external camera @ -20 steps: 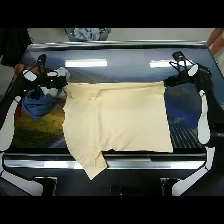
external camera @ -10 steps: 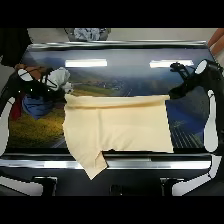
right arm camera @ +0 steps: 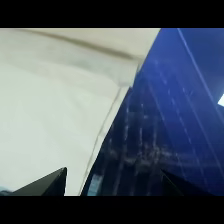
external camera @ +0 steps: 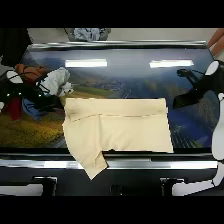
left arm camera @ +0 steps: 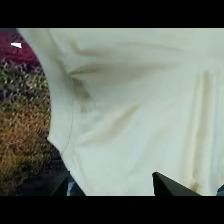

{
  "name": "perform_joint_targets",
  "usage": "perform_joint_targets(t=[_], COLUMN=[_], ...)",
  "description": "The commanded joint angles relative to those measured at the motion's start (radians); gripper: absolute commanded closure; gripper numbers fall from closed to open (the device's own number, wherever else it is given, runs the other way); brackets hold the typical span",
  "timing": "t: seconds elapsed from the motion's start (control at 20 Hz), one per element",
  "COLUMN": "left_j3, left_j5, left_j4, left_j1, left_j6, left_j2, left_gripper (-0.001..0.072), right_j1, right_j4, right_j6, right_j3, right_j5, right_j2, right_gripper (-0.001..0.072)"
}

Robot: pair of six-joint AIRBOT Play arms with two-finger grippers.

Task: Fold the shirts.

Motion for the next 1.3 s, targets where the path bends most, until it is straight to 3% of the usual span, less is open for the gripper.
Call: perform_joint_targets(t=[0.0,0.25,0.4,0.5,0.6,0.7,0.8,0.95,1.25], left_j3=[-0.289,-0.902,-1.009,-1.028,-1.029,-1.029,-1.03,-1.028,-1.027], left_j5=[0.053,0.291,0.38,0.432,0.485,0.533,0.555,0.558,0.558], left_j4=[0.008,-0.131,-0.172,-0.174,-0.174,-0.179,-0.182,-0.182,-0.182], left_j1=[0.035,-0.003,-0.043,-0.073,-0.098,-0.113,-0.13,-0.135,-0.135], left_j6=[0.025,0.072,0.064,0.053,0.03,0.011,-0.014,-0.014,-0.014], left_j2=[0.187,0.481,0.515,0.507,0.507,0.503,0.489,0.486,0.488], left_gripper=[0.0119,0.0119,0.0119,0.012,0.0123,0.0236,0.0291,0.0662,0.0675], right_j1=[-0.119,-0.188,-0.188,-0.188,-0.188,-0.188,-0.188,-0.188,-0.188], right_j4=[0.02,0.091,0.091,0.084,0.073,0.072,0.065,0.069,0.142], right_j6=[-0.015,-0.069,-0.072,-0.076,-0.08,-0.091,-0.099,-0.117,-0.097], right_j3=[-0.235,-0.585,-0.6,-0.605,-0.638,-0.689,-0.728,-0.779,-0.869], right_j5=[0.033,-0.097,-0.088,-0.091,-0.097,-0.116,-0.149,-0.179,-0.29], right_j2=[0.116,0.273,0.276,0.277,0.28,0.28,0.28,0.28,0.275], right_gripper=[0.007,0.0084,0.0081,0.0023,0.0022,0.002,0.0019,0.0019,0.004])
